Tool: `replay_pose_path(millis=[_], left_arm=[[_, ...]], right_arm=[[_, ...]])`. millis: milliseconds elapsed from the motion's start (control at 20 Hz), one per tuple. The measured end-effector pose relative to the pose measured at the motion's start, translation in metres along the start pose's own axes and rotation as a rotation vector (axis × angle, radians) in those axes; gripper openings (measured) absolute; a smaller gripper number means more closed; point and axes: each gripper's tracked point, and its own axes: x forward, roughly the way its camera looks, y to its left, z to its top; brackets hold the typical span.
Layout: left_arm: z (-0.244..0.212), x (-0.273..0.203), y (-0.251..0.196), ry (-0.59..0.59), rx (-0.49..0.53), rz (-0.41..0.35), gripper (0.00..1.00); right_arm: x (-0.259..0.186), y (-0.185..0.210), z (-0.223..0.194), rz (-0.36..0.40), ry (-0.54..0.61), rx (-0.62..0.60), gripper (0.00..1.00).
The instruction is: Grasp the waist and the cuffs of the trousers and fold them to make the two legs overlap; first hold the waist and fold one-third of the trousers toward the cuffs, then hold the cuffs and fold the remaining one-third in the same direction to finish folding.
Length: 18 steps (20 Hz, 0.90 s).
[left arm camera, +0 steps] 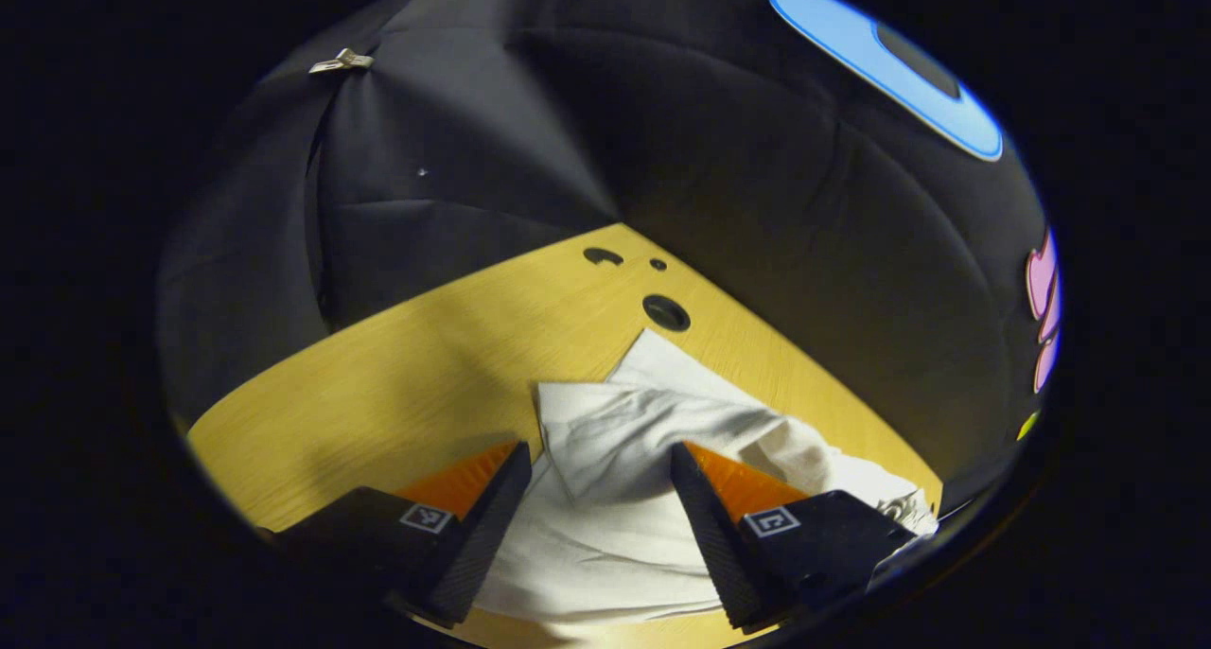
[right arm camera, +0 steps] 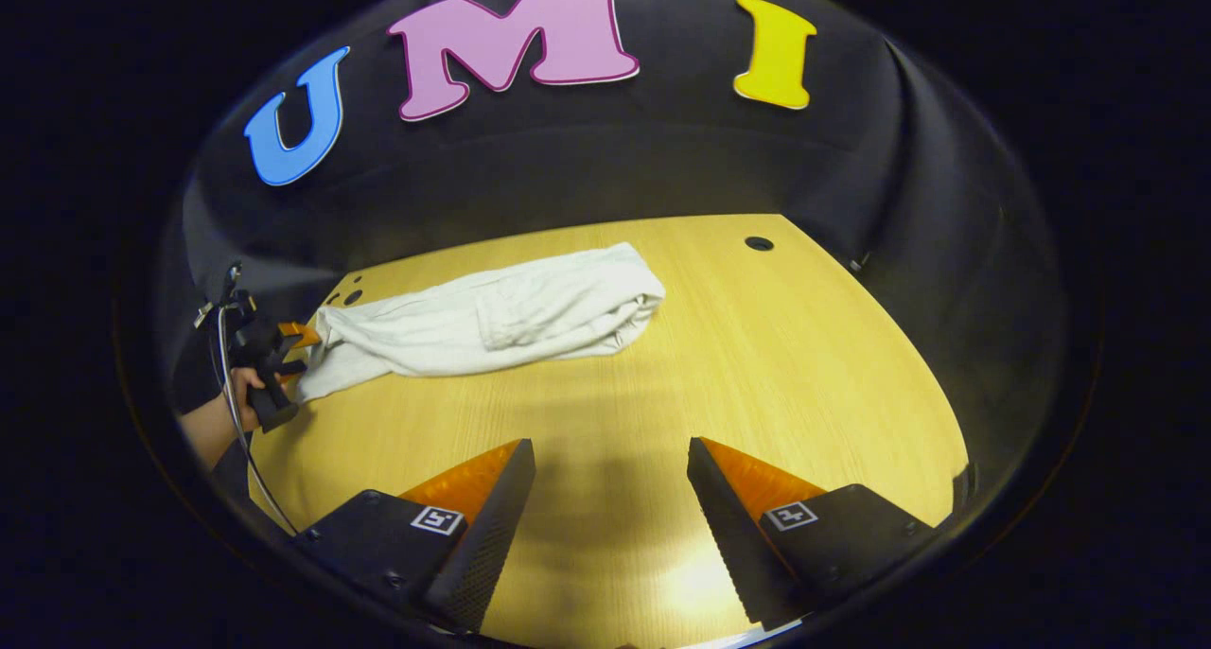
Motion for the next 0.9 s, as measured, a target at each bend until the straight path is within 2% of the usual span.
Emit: replay_pose_path(millis=[50, 200, 250, 300, 400, 450, 550, 600, 750, 850, 900], left_arm=[[-0.005, 0.006, -0.003, 0.01, 0.043, 0.018, 0.95], [-0.015, 0.013, -0.001, 0.028, 0.231, 0.107, 0.85], [-0.016, 0.014, -0.004, 0.029, 0.301, 0.119, 0.82], [-0.018, 0.015, -0.011, 0.022, 0.336, 0.088, 0.8], [-0.023, 0.018, -0.015, 0.021, 0.34, 0.076, 0.54], [-0.022, 0.018, -0.019, 0.027, 0.338, 0.057, 0.53], [-0.024, 0.015, -0.02, 0.043, 0.375, 0.037, 0.4], [-0.025, 0.014, -0.02, 0.056, 0.404, 0.031, 0.37], [-0.03, 0.014, -0.026, 0.077, 0.514, 0.017, 0.15], [-0.029, 0.012, -0.026, 0.087, 0.582, 0.006, 0.08], [-0.028, 0.012, -0.027, 0.089, 0.571, -0.006, 0.06]], right_arm=[[-0.011, -0.005, -0.008, -0.011, 0.006, 0.0, 0.99], [-0.039, -0.011, -0.023, -0.025, 0.008, 0.012, 0.99], [-0.044, -0.012, -0.026, -0.029, 0.005, 0.022, 0.99], [-0.05, -0.011, -0.028, -0.028, 0.003, 0.035, 0.99], [-0.056, -0.009, -0.032, -0.028, 0.004, 0.067, 0.99], [-0.06, -0.009, -0.036, -0.033, 0.001, 0.075, 0.99], [-0.071, -0.012, -0.041, -0.046, -0.007, 0.078, 0.99], [-0.076, -0.014, -0.043, -0.053, -0.008, 0.079, 0.99], [-0.087, -0.017, -0.052, -0.069, -0.004, 0.092, 0.99], [-0.093, -0.021, -0.055, -0.086, -0.007, 0.113, 0.99], [-0.097, -0.025, -0.054, -0.099, -0.013, 0.122, 0.99]])
